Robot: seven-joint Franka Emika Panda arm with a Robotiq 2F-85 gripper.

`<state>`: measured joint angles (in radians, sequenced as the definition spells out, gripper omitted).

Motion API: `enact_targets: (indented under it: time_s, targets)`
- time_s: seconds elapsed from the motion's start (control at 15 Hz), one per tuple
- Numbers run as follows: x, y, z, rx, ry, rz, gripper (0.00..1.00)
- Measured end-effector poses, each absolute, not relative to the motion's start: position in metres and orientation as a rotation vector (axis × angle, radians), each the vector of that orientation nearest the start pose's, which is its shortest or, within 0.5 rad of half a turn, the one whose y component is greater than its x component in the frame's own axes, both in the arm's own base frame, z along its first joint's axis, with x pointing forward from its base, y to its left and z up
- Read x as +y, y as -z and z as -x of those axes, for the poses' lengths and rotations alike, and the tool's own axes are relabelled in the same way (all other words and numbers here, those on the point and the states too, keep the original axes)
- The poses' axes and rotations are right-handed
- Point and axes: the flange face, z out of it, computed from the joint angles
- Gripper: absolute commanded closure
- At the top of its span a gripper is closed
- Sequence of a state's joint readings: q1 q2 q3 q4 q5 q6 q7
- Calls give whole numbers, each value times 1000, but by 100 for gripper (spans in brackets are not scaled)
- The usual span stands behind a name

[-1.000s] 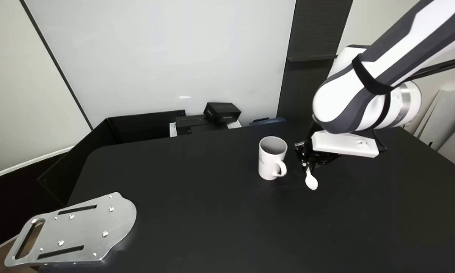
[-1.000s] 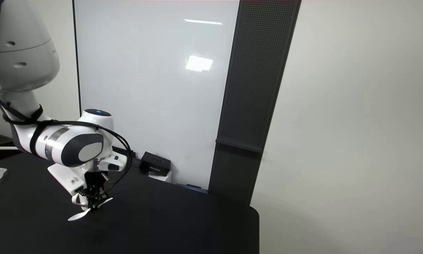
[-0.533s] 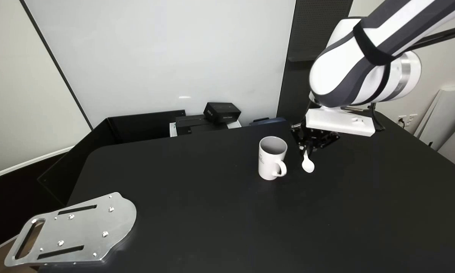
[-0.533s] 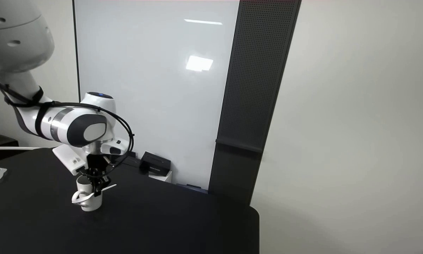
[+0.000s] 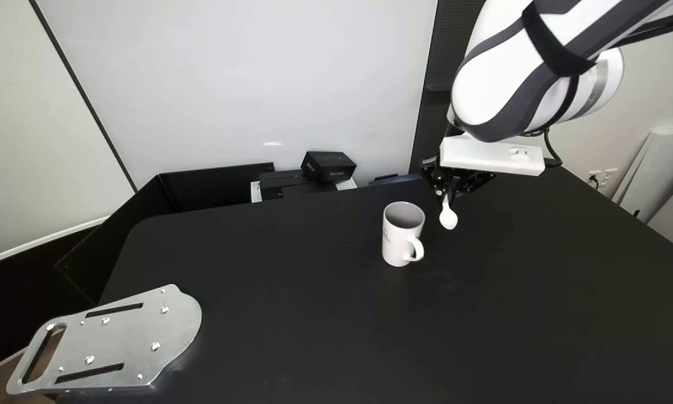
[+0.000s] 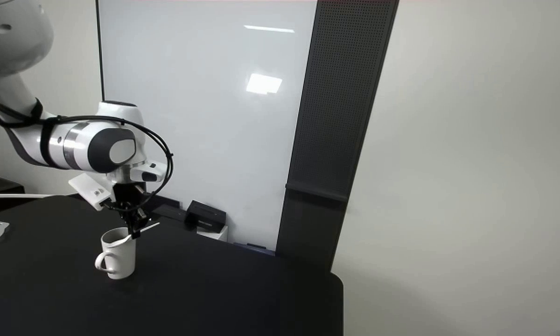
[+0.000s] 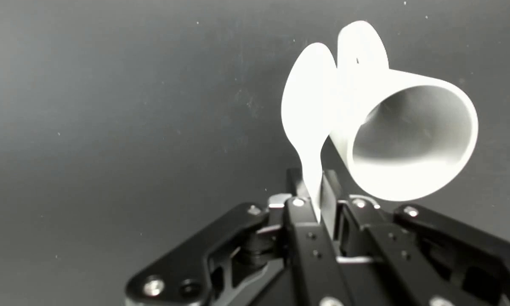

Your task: Put the spoon in the mug, put it back on the table, then put it in the mug again

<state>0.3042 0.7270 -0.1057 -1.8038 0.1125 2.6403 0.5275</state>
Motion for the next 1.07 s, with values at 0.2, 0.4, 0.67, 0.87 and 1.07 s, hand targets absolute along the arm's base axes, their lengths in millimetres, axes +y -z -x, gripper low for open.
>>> enact_targets:
  time_s: [0.2, 0.4, 0.67, 0.87, 1.07]
  targets:
    - [152, -159, -645, 525, 391, 3073, 97]
    - [174, -157, -636, 462, 566, 3088, 97]
    - [201, -149, -623, 398, 763, 3091, 97]
    - [216, -146, -616, 357, 897, 3089, 97]
    - [225, -141, -611, 362, 987, 3073, 97]
